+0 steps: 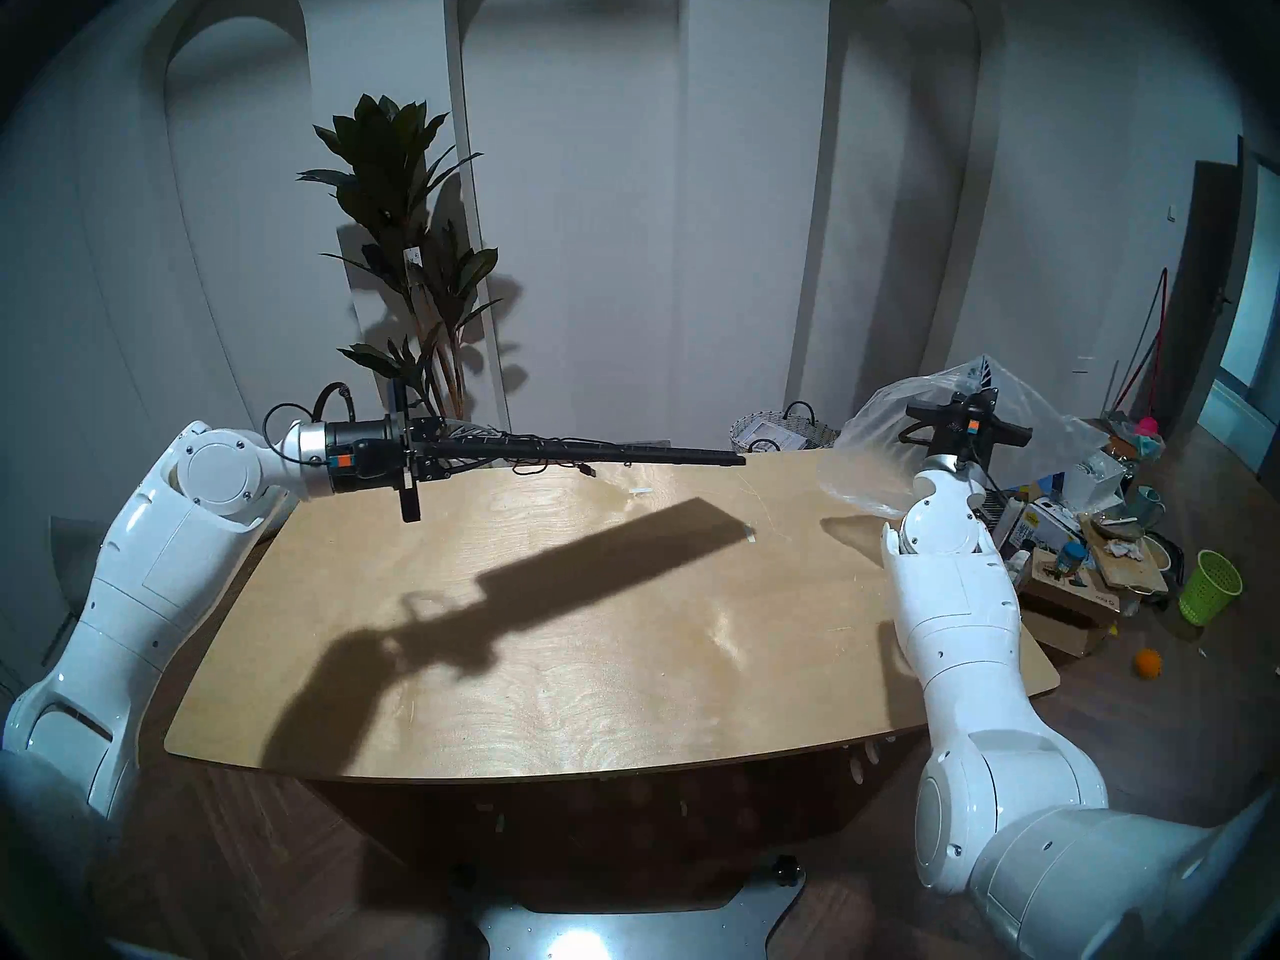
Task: Unwrap the new keyboard and set the wrapping aside
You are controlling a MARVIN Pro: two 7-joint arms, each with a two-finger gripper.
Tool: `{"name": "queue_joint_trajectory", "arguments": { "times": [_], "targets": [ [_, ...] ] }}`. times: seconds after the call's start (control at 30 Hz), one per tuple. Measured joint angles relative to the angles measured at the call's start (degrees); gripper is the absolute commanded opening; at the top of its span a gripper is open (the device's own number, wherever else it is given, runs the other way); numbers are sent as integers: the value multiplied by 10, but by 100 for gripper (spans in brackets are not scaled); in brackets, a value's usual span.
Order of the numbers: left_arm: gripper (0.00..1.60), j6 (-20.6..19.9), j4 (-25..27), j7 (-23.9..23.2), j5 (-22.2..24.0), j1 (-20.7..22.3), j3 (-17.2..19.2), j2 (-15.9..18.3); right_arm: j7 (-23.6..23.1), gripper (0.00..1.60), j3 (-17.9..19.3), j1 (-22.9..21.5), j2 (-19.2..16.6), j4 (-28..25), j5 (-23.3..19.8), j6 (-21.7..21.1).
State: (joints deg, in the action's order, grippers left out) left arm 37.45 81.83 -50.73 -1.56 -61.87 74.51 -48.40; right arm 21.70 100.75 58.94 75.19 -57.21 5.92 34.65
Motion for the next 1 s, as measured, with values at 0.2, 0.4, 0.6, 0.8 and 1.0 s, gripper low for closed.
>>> {"name": "queue_joint_trajectory", "arguments": {
  "times": [0.2,0.4,0.6,0.8,1.0],
  "targets": [
    [0,26,-8,43,-49,-52,14,4,0,0,-8,1,7,-40,-8,17],
    [0,38,-22,83,-98,-99,29,-5,-3,0,-19,8,18,-74,-15,27],
    [0,36,-51,131,-135,-130,58,-20,-8,0,-31,25,29,-98,-22,33],
    [0,22,-61,177,-170,-152,94,-31,-11,0,-37,43,37,-120,-29,38],
    [0,14,-52,228,-214,-183,109,-43,-12,0,-39,64,43,-141,-37,43]
  ]
}}
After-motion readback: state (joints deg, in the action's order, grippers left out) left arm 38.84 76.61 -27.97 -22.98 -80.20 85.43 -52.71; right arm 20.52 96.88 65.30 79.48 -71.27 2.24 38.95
